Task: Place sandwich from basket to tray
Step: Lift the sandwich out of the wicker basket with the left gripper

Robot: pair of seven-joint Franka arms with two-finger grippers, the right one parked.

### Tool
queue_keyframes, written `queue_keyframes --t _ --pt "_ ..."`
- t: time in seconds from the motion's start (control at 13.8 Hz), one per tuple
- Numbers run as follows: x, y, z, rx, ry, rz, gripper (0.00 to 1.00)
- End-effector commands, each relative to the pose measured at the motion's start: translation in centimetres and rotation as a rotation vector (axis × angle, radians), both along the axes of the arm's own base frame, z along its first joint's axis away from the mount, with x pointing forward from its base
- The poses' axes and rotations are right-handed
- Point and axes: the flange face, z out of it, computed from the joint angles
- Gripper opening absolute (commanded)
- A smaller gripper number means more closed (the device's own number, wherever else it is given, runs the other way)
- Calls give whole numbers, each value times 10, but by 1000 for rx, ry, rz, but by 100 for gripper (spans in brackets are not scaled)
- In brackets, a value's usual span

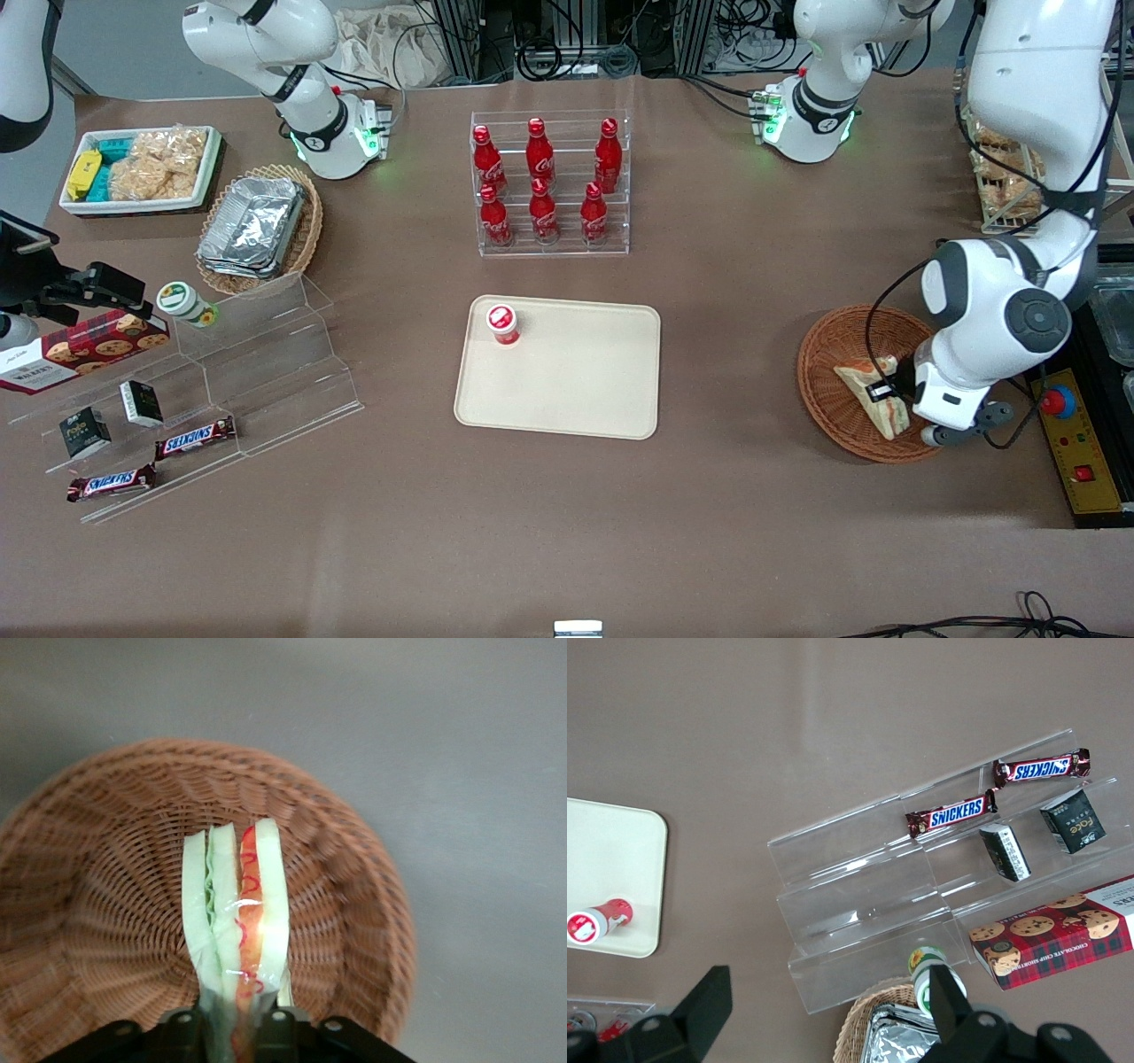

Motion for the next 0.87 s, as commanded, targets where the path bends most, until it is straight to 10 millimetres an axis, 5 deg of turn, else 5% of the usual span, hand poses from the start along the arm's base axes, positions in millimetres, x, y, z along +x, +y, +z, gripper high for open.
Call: queue_keyframes --t 0.0,0.44,0.65,0.8 --pt "5 -32 83 23 -22 -52 4" --pt "-26 -105 231 54 28 -159 3" --pt "-57 -145 281 87 69 -176 3" --pt "-77 -187 293 89 55 -154 3"
